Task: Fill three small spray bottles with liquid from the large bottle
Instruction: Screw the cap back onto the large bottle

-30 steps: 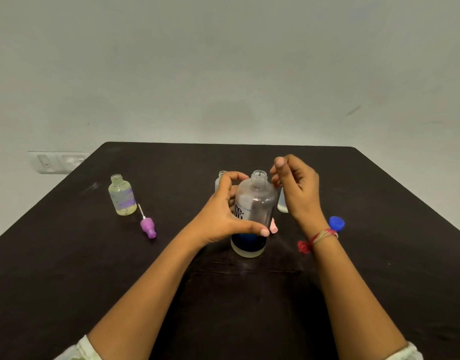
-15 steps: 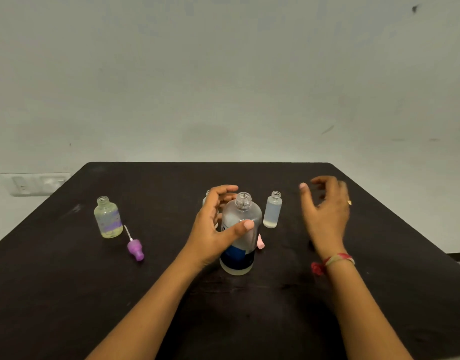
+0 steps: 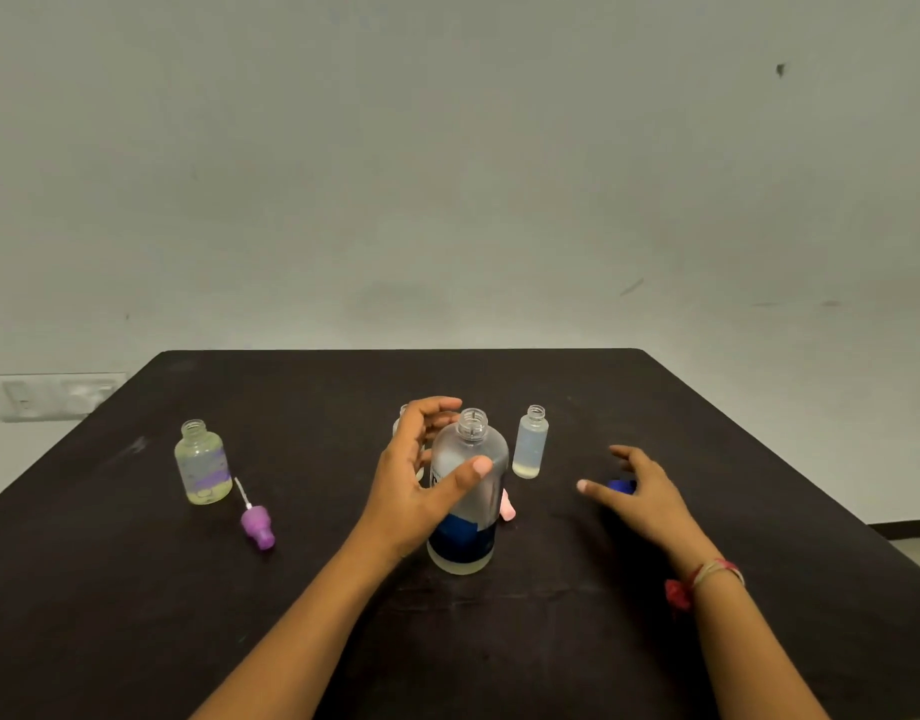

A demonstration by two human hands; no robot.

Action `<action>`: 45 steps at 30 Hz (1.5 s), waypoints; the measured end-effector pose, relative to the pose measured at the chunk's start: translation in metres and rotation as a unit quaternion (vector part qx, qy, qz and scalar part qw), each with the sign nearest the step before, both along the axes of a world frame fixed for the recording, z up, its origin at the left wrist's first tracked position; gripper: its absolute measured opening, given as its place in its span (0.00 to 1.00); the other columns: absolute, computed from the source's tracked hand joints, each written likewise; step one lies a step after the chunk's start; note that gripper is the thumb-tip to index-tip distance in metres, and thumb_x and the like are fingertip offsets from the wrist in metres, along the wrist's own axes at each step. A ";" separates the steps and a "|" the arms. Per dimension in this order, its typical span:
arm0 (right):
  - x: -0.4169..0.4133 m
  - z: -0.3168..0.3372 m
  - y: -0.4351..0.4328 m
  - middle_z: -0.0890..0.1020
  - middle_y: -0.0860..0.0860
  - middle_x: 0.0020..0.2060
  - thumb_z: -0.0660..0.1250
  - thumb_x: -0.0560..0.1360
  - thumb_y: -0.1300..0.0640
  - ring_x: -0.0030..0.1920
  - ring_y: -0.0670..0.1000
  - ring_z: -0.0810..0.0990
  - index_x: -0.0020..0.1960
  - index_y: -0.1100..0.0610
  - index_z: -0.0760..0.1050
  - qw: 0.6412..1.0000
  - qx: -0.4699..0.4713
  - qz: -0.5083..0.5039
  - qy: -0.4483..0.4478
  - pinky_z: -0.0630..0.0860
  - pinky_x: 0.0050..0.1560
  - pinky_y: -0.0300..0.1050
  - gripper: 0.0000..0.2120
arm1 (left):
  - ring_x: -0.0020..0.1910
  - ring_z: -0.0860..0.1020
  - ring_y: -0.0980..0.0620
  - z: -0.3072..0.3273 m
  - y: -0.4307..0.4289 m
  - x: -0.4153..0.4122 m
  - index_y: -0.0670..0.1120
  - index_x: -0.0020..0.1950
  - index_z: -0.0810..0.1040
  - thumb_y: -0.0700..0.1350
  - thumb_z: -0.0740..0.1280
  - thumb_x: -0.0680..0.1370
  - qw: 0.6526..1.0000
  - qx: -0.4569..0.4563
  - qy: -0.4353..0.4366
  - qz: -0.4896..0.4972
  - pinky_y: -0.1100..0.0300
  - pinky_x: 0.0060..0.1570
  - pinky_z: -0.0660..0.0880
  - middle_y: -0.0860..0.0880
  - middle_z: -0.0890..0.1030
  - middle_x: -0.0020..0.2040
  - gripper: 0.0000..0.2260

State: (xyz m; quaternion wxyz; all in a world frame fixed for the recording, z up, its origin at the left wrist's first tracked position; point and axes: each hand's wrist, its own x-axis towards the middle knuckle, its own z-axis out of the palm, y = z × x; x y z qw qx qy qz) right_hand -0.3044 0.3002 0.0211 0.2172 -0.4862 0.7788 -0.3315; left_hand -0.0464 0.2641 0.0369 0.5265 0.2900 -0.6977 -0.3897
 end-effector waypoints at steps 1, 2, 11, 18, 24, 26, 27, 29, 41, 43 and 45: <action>-0.001 -0.001 0.000 0.69 0.55 0.67 0.74 0.68 0.46 0.66 0.55 0.69 0.70 0.51 0.65 1.000 0.009 0.007 0.007 0.67 0.68 0.53 0.35 | 0.59 0.76 0.58 -0.001 0.000 0.000 0.57 0.61 0.69 0.60 0.70 0.66 1.000 0.000 -0.001 -0.002 0.62 0.55 0.76 0.61 0.77 0.57 0.26; -0.001 -0.001 0.001 0.71 0.54 0.65 0.75 0.69 0.48 0.66 0.55 0.70 0.70 0.51 0.65 1.000 0.013 0.010 0.019 0.68 0.67 0.51 0.34 | 0.59 0.76 0.58 -0.001 0.000 0.000 0.56 0.61 0.69 0.60 0.70 0.66 1.000 -0.002 -0.003 -0.002 0.62 0.55 0.76 0.62 0.77 0.57 0.26; -0.002 -0.003 0.000 0.77 0.52 0.58 0.72 0.72 0.56 0.62 0.53 0.73 0.69 0.51 0.66 0.998 0.012 0.005 0.062 0.69 0.64 0.49 0.28 | 0.60 0.75 0.59 -0.002 0.000 0.000 0.58 0.61 0.69 0.60 0.70 0.67 1.000 -0.010 -0.002 0.000 0.65 0.52 0.76 0.65 0.75 0.57 0.25; -0.004 -0.003 0.001 0.75 0.52 0.60 0.72 0.72 0.53 0.63 0.54 0.72 0.69 0.51 0.66 0.996 0.023 0.012 0.085 0.70 0.64 0.50 0.28 | 0.59 0.75 0.60 -0.003 0.003 -0.001 0.59 0.61 0.68 0.61 0.70 0.66 1.000 -0.006 -0.010 -0.003 0.64 0.53 0.76 0.66 0.75 0.56 0.25; -0.007 -0.001 0.006 0.61 0.55 0.67 0.75 0.68 0.47 0.69 0.59 0.62 0.69 0.49 0.66 0.997 0.010 -0.024 0.073 0.66 0.67 0.55 0.33 | 0.59 0.75 0.62 -0.001 0.005 -0.002 0.59 0.60 0.68 0.60 0.70 0.66 1.000 -0.013 -0.016 -0.006 0.66 0.53 0.75 0.67 0.74 0.56 0.25; -0.010 -0.001 0.007 0.68 0.53 0.64 0.74 0.67 0.42 0.66 0.57 0.68 0.67 0.48 0.67 0.993 0.040 -0.041 0.105 0.69 0.65 0.57 0.32 | 0.59 0.75 0.62 -0.001 0.005 -0.003 0.59 0.60 0.68 0.61 0.69 0.66 1.000 -0.013 -0.016 -0.005 0.66 0.53 0.75 0.68 0.74 0.56 0.25; -0.011 -0.002 0.008 0.71 0.52 0.61 0.74 0.66 0.40 0.64 0.56 0.70 0.64 0.47 0.68 0.989 0.061 -0.043 0.125 0.70 0.63 0.56 0.31 | 0.59 0.75 0.63 -0.001 0.006 -0.003 0.60 0.60 0.68 0.61 0.69 0.66 1.000 -0.014 -0.017 -0.005 0.67 0.53 0.75 0.69 0.74 0.56 0.24; -0.010 -0.003 0.007 0.75 0.49 0.55 0.73 0.66 0.39 0.58 0.53 0.74 0.59 0.47 0.70 0.988 0.073 -0.041 0.130 0.73 0.59 0.54 0.26 | 0.58 0.75 0.63 -0.001 0.006 -0.003 0.60 0.60 0.68 0.61 0.69 0.66 1.000 -0.015 -0.016 -0.005 0.67 0.52 0.75 0.69 0.74 0.55 0.24; 0.012 0.008 0.008 0.73 0.53 0.36 0.75 0.68 0.55 0.36 0.50 0.70 0.43 0.58 0.68 0.978 -0.163 0.076 -0.106 0.69 0.38 0.42 0.16 | 0.58 0.75 0.63 -0.001 0.007 -0.004 0.60 0.60 0.67 0.61 0.70 0.66 1.000 -0.016 -0.013 -0.004 0.65 0.54 0.76 0.70 0.74 0.55 0.25; 0.016 0.012 0.011 0.72 0.52 0.34 0.76 0.67 0.54 0.35 0.49 0.69 0.41 0.57 0.68 0.963 -0.184 0.123 -0.152 0.69 0.36 0.40 0.17 | 0.58 0.75 0.62 -0.001 0.007 -0.004 0.59 0.60 0.67 0.61 0.70 0.66 1.000 -0.016 -0.014 -0.003 0.63 0.54 0.76 0.69 0.74 0.55 0.26; 0.019 0.015 0.013 0.71 0.51 0.33 0.78 0.63 0.49 0.34 0.48 0.69 0.41 0.56 0.68 0.951 -0.197 0.152 -0.182 0.70 0.35 0.38 0.20 | 0.58 0.75 0.62 -0.001 0.007 -0.004 0.59 0.60 0.67 0.61 0.70 0.66 1.000 -0.017 -0.014 -0.001 0.63 0.54 0.76 0.68 0.74 0.55 0.26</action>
